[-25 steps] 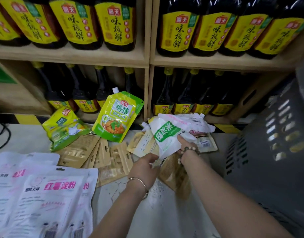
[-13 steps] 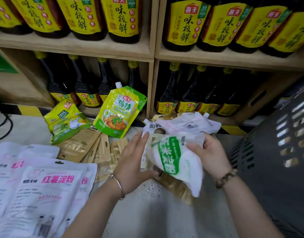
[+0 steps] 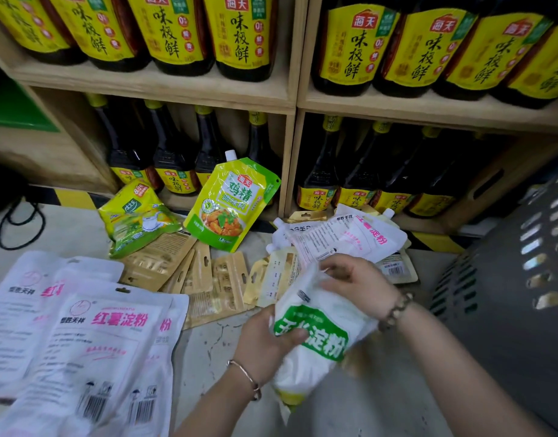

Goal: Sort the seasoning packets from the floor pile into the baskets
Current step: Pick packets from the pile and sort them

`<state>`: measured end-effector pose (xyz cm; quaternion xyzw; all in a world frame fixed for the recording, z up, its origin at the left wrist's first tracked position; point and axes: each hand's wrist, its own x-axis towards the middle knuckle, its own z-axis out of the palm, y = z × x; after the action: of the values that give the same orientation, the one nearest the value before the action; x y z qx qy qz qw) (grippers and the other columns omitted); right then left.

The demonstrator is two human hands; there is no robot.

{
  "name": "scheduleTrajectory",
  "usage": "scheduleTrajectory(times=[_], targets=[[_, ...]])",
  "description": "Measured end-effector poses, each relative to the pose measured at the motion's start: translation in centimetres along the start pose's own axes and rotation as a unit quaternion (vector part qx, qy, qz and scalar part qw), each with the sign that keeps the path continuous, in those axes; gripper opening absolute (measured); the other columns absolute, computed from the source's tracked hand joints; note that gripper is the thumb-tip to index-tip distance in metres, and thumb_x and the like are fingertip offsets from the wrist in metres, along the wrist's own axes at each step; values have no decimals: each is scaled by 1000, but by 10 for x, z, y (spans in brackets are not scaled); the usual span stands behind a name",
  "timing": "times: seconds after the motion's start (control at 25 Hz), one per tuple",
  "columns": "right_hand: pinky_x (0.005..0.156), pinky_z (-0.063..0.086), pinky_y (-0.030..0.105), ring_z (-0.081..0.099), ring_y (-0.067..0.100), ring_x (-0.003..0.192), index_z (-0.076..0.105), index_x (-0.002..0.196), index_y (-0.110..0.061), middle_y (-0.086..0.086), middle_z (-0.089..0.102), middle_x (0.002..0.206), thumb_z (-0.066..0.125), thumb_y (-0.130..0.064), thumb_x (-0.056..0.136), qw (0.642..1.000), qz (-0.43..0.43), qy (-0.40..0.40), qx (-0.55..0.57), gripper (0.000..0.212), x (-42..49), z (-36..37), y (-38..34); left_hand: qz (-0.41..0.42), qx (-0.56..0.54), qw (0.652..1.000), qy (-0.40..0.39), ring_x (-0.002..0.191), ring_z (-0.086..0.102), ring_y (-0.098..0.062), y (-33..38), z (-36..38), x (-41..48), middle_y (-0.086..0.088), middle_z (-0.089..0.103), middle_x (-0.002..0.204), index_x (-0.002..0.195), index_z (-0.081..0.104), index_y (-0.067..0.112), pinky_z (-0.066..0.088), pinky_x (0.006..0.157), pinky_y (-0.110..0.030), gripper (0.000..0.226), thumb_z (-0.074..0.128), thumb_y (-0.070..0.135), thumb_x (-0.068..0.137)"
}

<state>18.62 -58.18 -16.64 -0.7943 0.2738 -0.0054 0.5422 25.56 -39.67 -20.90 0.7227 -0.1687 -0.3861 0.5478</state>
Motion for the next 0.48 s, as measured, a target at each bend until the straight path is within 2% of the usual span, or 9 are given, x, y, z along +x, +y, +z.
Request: scheduleTrajectory(times=[0.04,0.08,0.12,0.16,0.24,0.32,0.36,0.4,0.48], targets=[[76,50,26,62,11,82,60,77,-26,-6,67,83,68,-10,82,994,39,103,-10,19,7,-2,15,-23,-37,998,35,67,67,-10,-3,0,0,8,72,71,84,67,9,52,59,-21,17,75,-1,73],[77,51,34,63,20,82,59,74,-22,5,69,87,66,-12,84,970,88,224,28,16,12,-6,27,-39,-70,994,68,63,67,-8,-5,-1,0,8,72,70,85,68,6,52,56,-19,14,72,-2,75],[74,51,38,63,27,79,59,71,-17,15,69,90,64,-15,85,929,155,326,85,15,16,-8,39,-45,-95,990,95,62,67,-6,-7,-3,1,7,72,70,85,68,5,51,55,-18,12,70,-4,76],[68,50,37,62,29,75,60,73,-10,20,68,93,63,-20,85,890,225,379,116,16,18,-8,46,-44,-106,987,115,60,67,-4,-6,-5,3,7,72,69,86,69,4,50,53,-15,12,69,-4,77],[67,49,34,61,28,77,64,92,-2,18,67,100,65,-32,82,859,332,343,185,32,29,-3,54,-43,-110,983,140,56,65,-1,-3,-7,6,9,70,65,84,69,4,48,50,-13,11,68,-5,78],[82,51,40,60,25,88,58,117,-4,12,64,107,65,-43,81,833,367,255,326,53,44,10,50,-49,-102,980,162,59,66,-6,-2,-7,10,8,71,67,84,70,4,49,53,-17,9,69,-3,78],[83,52,39,58,23,87,52,125,-6,9,62,103,60,-45,85,828,359,217,372,57,51,16,43,-59,-105,977,177,62,67,-11,-3,-5,11,6,71,69,82,70,6,50,54,-20,8,70,-1,78],[77,53,32,55,19,80,47,130,-6,5,58,95,52,-44,91,835,334,195,391,55,58,20,38,-68,-118,972,192,64,66,-15,-4,-3,12,6,71,68,79,70,9,51,54,-21,10,70,-1,78],[53,50,18,49,11,71,40,135,-2,-1,49,83,41,-34,98,849,305,206,380,50,71,25,32,-79,-160,960,216,62,66,-17,-4,-1,15,7,70,63,73,69,13,51,50,-20,16,69,-2,79]])
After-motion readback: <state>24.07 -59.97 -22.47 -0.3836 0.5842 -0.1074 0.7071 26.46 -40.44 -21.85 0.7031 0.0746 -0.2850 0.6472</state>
